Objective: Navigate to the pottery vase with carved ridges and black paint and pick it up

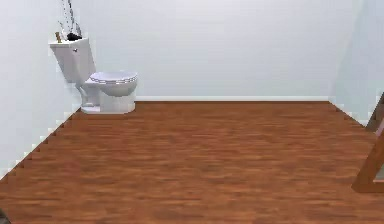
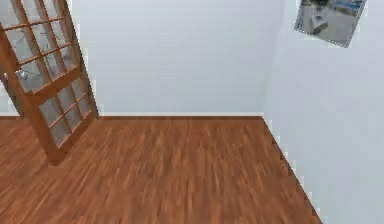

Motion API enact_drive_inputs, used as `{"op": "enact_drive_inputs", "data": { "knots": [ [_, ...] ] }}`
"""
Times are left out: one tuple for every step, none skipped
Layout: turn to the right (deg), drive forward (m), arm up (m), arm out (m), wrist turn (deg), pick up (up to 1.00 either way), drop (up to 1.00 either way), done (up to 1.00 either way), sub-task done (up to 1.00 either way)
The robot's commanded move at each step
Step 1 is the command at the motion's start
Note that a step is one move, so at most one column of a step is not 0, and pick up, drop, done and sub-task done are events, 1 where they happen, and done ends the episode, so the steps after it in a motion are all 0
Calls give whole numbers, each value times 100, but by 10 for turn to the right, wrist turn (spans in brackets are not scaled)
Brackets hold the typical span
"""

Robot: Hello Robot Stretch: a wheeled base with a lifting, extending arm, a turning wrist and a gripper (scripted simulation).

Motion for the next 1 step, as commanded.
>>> {"op": "enact_drive_inputs", "data": {
  "knots": [
    [300,0,0,0,0,0,0,0,0]
  ]
}}
